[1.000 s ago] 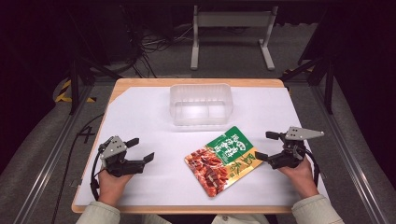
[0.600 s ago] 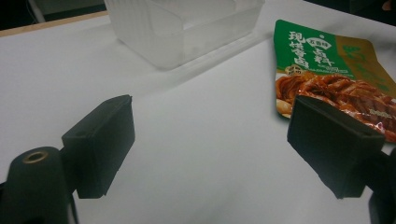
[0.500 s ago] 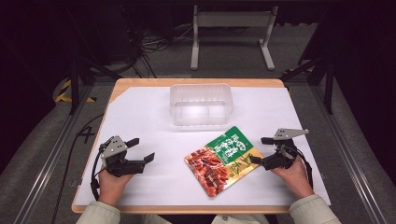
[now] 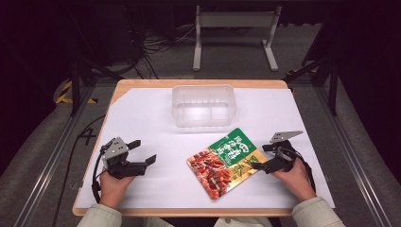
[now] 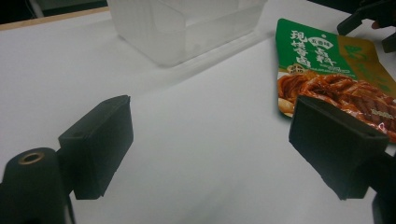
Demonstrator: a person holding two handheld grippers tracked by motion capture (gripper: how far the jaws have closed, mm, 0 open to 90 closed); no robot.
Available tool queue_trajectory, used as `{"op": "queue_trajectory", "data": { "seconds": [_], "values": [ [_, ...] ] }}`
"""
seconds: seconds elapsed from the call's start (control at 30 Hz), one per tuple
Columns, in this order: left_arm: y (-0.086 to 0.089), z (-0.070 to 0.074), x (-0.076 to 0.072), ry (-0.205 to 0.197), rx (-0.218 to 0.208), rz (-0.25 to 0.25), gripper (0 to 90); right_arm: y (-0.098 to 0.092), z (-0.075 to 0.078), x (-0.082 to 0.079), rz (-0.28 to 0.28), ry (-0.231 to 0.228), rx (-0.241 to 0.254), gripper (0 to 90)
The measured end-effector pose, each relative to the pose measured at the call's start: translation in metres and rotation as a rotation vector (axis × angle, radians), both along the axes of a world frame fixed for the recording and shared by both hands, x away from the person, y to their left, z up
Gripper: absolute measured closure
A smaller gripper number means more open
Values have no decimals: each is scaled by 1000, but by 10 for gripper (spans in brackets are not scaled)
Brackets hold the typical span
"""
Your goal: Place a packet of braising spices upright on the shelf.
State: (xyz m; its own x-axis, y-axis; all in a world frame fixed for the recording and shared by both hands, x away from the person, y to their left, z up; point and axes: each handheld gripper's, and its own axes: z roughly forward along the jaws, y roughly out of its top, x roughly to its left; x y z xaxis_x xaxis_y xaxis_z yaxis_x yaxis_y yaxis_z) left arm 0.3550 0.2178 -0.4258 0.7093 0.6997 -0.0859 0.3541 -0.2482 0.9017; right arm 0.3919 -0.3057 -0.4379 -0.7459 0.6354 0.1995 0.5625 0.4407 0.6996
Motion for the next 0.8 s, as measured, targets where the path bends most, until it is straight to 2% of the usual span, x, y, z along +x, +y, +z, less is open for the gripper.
{"op": "queue_trajectory", "data": {
  "seconds": [0.3,0.47,0.8],
  "values": [
    [0,-1,1,12,-4,-1,143,2,-1,0,20,23,-1,36],
    [0,-1,1,8,8,-1,143,2,0,-1,34,37,58,62],
    [-2,-1,1,6,21,2,146,3,-2,-2,22,69,80,129]
  ]
}}
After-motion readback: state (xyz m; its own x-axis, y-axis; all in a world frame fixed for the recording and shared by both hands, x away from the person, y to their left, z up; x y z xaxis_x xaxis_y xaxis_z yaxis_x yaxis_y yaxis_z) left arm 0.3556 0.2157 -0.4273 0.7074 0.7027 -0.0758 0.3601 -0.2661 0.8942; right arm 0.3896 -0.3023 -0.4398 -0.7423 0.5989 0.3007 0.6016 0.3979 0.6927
